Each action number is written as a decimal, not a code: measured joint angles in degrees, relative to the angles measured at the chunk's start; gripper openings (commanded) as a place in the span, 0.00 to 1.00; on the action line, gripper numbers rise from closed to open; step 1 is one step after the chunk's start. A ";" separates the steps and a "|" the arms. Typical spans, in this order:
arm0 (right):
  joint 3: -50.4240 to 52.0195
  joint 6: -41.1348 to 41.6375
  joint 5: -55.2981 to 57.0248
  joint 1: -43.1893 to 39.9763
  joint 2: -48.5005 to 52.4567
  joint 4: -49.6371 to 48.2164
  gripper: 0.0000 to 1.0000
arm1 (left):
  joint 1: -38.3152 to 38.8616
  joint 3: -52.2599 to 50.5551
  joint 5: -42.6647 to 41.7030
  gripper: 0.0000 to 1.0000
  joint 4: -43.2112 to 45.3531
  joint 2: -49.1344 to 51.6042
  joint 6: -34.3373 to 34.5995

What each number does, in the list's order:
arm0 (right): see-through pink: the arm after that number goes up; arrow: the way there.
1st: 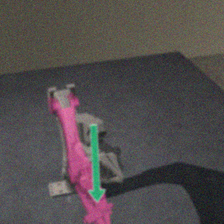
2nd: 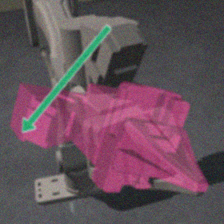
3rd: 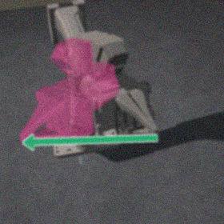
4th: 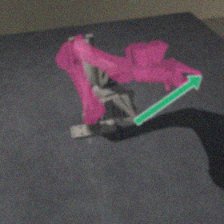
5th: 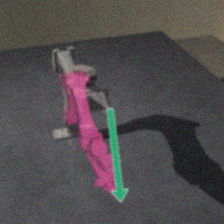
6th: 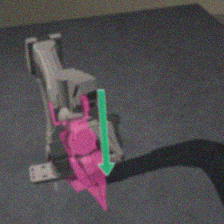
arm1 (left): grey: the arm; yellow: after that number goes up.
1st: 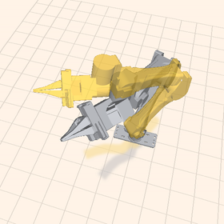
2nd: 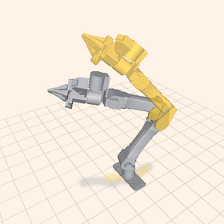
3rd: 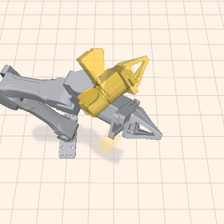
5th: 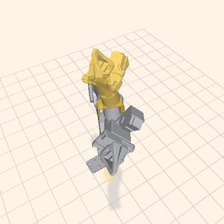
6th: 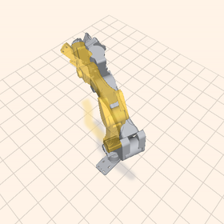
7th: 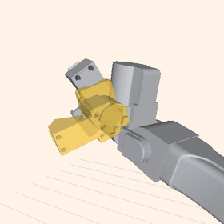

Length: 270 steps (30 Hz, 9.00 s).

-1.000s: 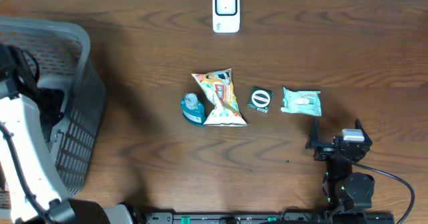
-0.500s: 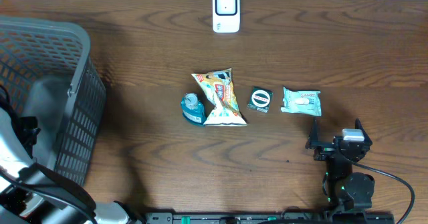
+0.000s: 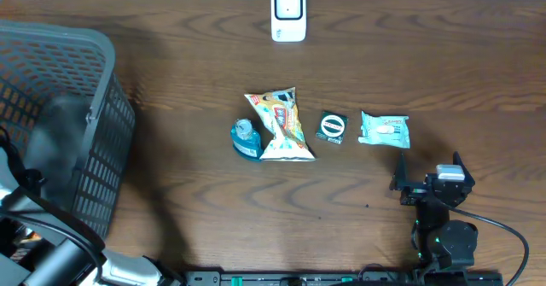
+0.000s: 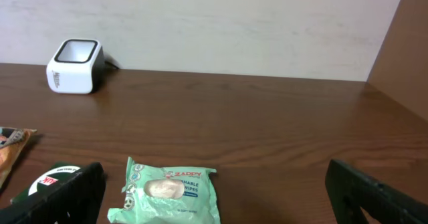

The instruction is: Scan the item barcode

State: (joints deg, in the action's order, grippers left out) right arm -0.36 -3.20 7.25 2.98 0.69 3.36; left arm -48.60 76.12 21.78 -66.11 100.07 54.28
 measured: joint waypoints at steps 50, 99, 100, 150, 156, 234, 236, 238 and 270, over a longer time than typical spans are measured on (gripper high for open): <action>0.00 0.00 -0.02 0.00 0.00 0.00 0.99 | 6.05 -15.74 -4.35 0.08 23.17 -4.00 -1.70; 0.00 0.00 0.00 0.00 0.00 0.00 0.99 | 4.81 -3.58 -4.85 0.30 17.59 8.68 -10.45; 0.00 -0.02 0.00 0.00 0.00 0.00 0.99 | 4.76 -3.02 -4.98 0.08 17.99 8.72 -11.19; 0.00 -0.02 -0.02 0.00 0.00 0.00 0.99 | 89.77 19.69 -11.08 0.97 35.98 20.44 -21.27; 0.00 -0.02 -0.02 0.00 0.00 0.00 0.99 | 89.74 19.69 -10.16 0.98 28.39 13.25 -26.18; 0.00 -0.02 0.00 0.00 0.00 0.00 0.99 | 62.20 11.15 5.60 0.98 43.80 -63.17 -69.64; 0.00 0.00 0.00 0.00 0.00 0.00 0.99 | 62.20 9.25 5.60 0.98 44.46 -66.34 -69.64; 0.00 -0.02 0.00 0.00 0.00 0.00 0.99 | 62.20 7.82 5.60 0.98 45.40 -68.87 -69.70; 0.00 -0.02 0.00 0.00 0.00 0.00 0.99 | 52.37 -1.97 5.33 0.99 49.18 -90.55 -62.90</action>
State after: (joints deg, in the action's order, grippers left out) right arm -0.36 -3.22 7.25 2.98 0.69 3.36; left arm 3.77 74.15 27.11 -16.93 9.52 -8.62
